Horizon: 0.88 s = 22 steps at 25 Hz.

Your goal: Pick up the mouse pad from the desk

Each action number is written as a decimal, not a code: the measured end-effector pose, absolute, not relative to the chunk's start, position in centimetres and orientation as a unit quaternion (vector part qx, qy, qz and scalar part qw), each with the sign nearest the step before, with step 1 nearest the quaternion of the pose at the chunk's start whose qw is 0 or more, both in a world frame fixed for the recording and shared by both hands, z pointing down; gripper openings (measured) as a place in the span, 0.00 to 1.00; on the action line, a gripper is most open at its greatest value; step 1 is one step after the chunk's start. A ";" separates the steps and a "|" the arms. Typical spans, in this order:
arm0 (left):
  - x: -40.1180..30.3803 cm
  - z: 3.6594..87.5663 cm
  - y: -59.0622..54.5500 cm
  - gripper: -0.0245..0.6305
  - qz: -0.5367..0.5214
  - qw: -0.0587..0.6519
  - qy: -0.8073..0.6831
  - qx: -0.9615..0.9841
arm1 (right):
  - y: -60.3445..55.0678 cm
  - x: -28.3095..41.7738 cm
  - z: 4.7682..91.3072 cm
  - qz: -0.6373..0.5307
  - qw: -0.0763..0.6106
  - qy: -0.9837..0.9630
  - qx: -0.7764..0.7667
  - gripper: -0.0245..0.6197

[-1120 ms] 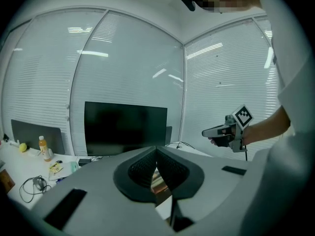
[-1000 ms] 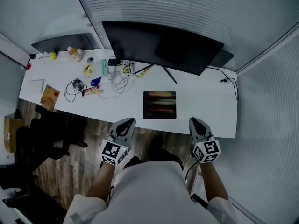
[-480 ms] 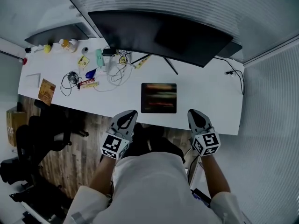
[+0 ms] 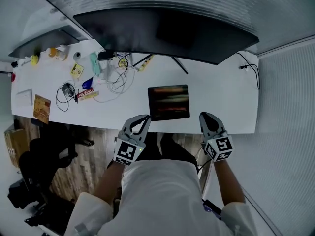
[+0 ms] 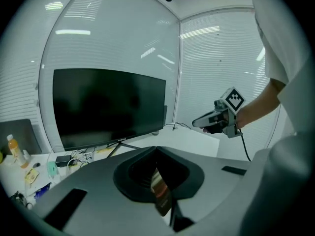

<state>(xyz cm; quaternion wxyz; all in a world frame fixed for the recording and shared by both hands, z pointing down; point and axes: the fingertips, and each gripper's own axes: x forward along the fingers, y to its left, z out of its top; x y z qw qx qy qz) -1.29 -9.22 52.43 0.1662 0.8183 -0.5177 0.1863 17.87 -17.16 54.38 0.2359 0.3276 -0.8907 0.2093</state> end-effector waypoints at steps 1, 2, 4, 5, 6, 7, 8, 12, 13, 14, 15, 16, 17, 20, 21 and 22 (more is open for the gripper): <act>-1.4 53.2 -9.6 0.06 0.190 0.169 -0.510 0.822 | -17.4 17.7 55.1 0.212 0.243 -0.887 0.331 0.09; -1.5 54.1 -10.1 0.06 0.194 0.172 -0.504 0.824 | -17.7 17.4 55.8 0.215 0.250 -0.883 0.334 0.09; -1.6 55.9 -10.8 0.06 0.199 0.182 -0.491 0.828 | -18.1 16.9 57.3 0.220 0.263 -0.877 0.336 0.09; -1.7 56.7 -11.1 0.06 0.200 0.188 -0.486 0.830 | -18.4 16.7 58.0 0.223 0.268 -0.875 0.336 0.09; -1.7 57.5 -11.5 0.06 0.201 0.195 -0.481 0.831 | -18.6 16.5 58.7 0.225 0.273 -0.873 0.336 0.09; -1.7 58.3 -11.8 0.06 0.202 0.202 -0.477 0.831 | -18.9 16.3 59.3 0.227 0.278 -0.870 0.337 0.09; -1.7 59.1 -12.1 0.06 0.202 0.208 -0.474 0.831 | -19.1 16.1 60.0 0.228 0.283 -0.868 0.338 0.09; -1.6 62.0 -13.1 0.06 0.207 0.227 -0.462 0.832 | -20.2 15.2 62.7 0.235 0.301 -0.860 0.338 0.09; -1.6 62.6 -13.2 0.06 0.208 0.231 -0.460 0.832 | -20.4 15.0 63.4 0.236 0.305 -0.859 0.337 0.09; -1.5 63.3 -13.3 0.06 0.209 0.235 -0.458 0.832 | -20.7 14.7 64.1 0.237 0.310 -0.858 0.335 0.09; -1.5 63.9 -13.4 0.06 0.210 0.239 -0.455 0.832 | -20.9 14.5 64.8 0.240 0.314 -0.856 0.334 0.09; -1.5 64.5 -13.5 0.06 0.211 0.243 -0.453 0.831 | -21.1 14.3 65.5 0.243 0.317 -0.854 0.332 0.09; -1.4 65.1 -13.5 0.06 0.211 0.247 -0.452 0.831 | -21.3 14.1 66.1 0.247 0.321 -0.852 0.331 0.10; -1.5 66.5 -13.8 0.06 0.211 0.260 -0.450 0.828 | -22.1 13.6 68.1 0.251 0.333 -0.848 0.328 0.10; -1.5 66.9 -13.9 0.06 0.211 0.263 -0.450 0.827 | -22.3 13.5 68.8 0.251 0.337 -0.846 0.328 0.10; -1.5 67.3 -14.0 0.06 0.211 0.265 -0.450 0.826 | -22.6 13.4 69.6 0.252 0.341 -0.844 0.327 0.10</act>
